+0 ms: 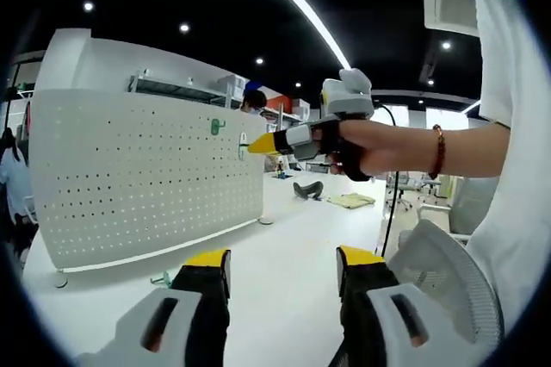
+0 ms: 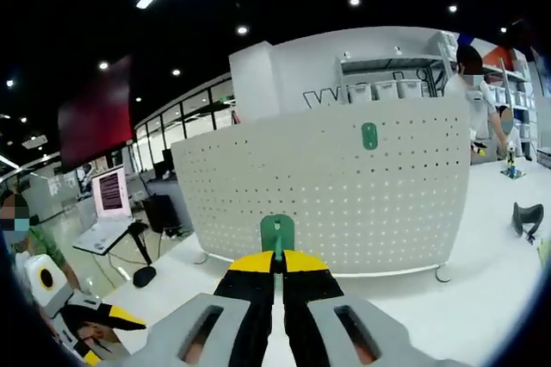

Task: Insert the hook assembly into the mounting plate slot until the hook locks in place.

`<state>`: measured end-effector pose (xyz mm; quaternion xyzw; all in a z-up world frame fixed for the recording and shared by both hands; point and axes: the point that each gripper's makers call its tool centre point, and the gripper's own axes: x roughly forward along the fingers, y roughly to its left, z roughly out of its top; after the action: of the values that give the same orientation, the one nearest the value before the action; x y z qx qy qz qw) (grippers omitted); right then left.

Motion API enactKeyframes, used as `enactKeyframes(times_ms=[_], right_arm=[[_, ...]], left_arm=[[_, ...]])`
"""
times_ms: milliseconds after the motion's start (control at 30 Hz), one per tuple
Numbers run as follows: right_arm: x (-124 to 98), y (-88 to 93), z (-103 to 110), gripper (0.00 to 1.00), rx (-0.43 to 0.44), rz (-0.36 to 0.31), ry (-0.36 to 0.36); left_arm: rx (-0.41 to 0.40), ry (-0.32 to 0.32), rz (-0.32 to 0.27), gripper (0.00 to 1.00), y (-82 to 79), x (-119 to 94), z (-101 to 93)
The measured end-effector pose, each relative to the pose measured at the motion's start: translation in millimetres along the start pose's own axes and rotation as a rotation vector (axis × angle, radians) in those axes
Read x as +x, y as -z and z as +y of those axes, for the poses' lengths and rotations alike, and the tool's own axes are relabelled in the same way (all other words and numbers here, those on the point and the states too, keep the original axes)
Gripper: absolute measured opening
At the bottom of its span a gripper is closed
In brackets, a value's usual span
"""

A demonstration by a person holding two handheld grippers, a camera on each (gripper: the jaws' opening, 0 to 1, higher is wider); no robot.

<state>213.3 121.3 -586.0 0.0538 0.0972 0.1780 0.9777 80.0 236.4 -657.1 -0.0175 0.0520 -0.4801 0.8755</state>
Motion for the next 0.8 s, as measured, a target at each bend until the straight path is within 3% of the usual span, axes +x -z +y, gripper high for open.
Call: enactKeyframes(times_ms=[433, 800], right_arm=[[10.5, -14.3, -9.9, 0.01, -0.062, -0.019, 0.045], [19.0, -31.9, -23.1, 0.01, -0.058, -0.057, 0.086]], left_arm=[[-0.024, 0.003, 0.008, 0.60, 9.8, -4.0, 4.6], [0.001, 0.025, -0.009, 0.68, 3.9, -1.7, 6.3]])
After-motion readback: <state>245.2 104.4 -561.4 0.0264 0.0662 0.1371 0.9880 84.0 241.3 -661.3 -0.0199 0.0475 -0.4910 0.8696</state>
